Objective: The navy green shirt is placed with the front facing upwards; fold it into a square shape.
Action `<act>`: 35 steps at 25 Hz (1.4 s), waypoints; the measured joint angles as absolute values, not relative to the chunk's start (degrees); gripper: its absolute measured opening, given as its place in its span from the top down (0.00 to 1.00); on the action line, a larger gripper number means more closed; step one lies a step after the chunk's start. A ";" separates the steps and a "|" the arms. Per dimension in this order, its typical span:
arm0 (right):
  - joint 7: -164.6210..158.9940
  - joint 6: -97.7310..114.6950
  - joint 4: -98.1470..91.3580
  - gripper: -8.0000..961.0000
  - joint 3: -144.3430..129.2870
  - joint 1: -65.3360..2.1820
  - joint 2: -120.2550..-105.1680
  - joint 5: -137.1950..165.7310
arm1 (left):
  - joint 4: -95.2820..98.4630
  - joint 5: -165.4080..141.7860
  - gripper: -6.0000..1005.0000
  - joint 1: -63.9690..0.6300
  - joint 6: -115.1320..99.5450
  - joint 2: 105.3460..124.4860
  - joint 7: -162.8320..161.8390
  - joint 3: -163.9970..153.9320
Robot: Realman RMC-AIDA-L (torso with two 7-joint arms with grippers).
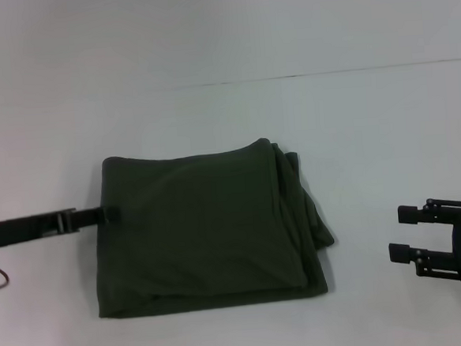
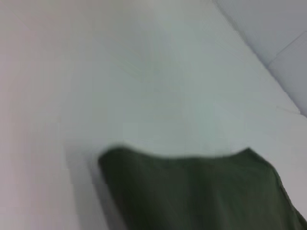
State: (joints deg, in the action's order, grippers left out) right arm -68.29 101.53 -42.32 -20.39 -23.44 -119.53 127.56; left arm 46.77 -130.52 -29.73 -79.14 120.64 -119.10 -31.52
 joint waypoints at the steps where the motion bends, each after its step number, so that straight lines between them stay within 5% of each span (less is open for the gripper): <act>1: -68.32 101.41 -42.33 0.30 -20.46 -23.51 -119.53 127.55 | 47.15 -130.15 0.40 -29.65 -79.05 120.67 -117.21 -30.89; 10: -67.69 101.65 -41.85 0.23 -20.93 -25.37 -119.65 127.52 | 52.48 -120.16 0.09 -29.32 -90.68 120.26 -101.80 -26.82; 21: -59.79 102.94 -34.74 0.02 -30.41 -28.61 -120.11 127.40 | 47.94 -119.62 0.09 -29.41 -112.62 119.72 -83.82 -28.42; 35: -51.29 97.28 -20.98 0.02 -34.85 -35.83 -120.32 127.27 | 47.90 -127.38 0.09 -23.43 -112.98 121.72 -75.45 -25.70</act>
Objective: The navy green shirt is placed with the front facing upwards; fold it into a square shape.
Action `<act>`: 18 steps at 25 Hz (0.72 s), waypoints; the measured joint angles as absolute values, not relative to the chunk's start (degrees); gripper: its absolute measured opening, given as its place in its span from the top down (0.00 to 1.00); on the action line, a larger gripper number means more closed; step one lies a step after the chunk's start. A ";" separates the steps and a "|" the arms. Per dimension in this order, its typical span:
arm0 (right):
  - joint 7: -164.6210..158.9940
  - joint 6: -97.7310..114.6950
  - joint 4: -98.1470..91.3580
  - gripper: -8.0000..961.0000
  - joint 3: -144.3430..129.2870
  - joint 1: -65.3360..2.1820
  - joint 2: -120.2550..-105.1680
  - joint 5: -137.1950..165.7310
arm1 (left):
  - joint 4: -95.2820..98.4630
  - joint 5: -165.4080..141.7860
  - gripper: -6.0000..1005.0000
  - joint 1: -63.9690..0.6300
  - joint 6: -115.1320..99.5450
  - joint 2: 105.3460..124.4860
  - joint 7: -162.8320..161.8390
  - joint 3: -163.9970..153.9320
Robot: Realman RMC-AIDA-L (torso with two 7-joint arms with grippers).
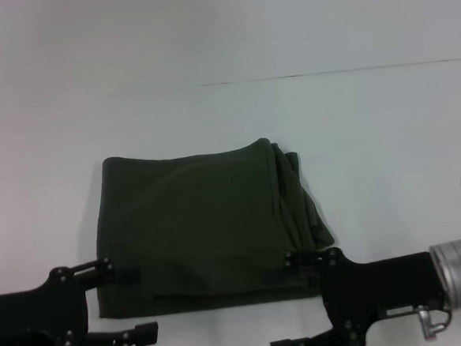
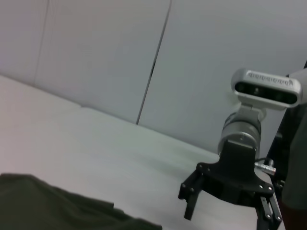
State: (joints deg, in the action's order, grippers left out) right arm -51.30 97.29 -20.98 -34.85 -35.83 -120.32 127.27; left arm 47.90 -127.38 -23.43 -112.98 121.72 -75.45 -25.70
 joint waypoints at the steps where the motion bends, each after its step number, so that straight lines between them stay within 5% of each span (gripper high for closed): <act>1: -51.19 96.87 -20.34 0.02 -34.87 -36.26 -120.32 127.26 | 47.91 -127.95 0.09 -23.39 -113.03 121.73 -75.38 -25.55; 18: -51.10 94.18 -16.74 0.02 -34.98 -38.45 -120.50 127.32 | 48.41 -130.00 0.09 -22.89 -113.86 121.82 -74.31 -24.88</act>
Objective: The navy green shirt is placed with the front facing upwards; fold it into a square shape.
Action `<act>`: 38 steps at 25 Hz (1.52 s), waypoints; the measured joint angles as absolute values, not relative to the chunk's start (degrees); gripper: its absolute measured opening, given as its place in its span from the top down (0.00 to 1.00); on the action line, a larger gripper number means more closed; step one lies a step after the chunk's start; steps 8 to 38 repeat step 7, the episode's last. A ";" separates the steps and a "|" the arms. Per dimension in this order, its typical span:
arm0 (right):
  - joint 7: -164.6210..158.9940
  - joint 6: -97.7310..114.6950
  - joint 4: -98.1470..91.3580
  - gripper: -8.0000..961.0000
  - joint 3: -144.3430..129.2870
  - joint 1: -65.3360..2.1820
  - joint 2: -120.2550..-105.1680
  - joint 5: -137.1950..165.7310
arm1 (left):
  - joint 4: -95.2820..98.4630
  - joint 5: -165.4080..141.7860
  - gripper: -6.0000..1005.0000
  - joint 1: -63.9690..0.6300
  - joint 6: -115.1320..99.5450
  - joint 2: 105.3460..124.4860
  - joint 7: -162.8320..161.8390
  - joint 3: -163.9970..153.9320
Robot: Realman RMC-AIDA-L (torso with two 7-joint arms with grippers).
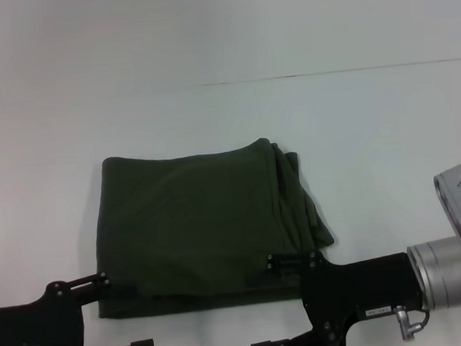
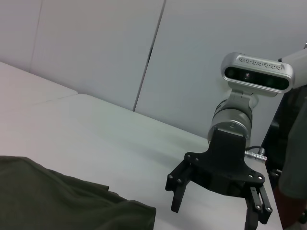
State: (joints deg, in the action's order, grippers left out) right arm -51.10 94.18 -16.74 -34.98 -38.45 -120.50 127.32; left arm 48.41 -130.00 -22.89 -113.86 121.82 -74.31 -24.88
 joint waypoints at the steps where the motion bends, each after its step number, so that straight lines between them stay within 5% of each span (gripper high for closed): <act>1: -51.11 94.13 -16.58 0.02 -34.98 -38.46 -120.50 127.33 | 48.43 -130.00 0.09 -22.89 -113.87 121.82 -74.31 -24.86; 38: -51.08 93.47 -15.70 0.02 -34.98 -38.49 -120.50 127.36 | 48.43 -130.08 0.09 -22.84 -113.91 121.82 -74.28 -24.52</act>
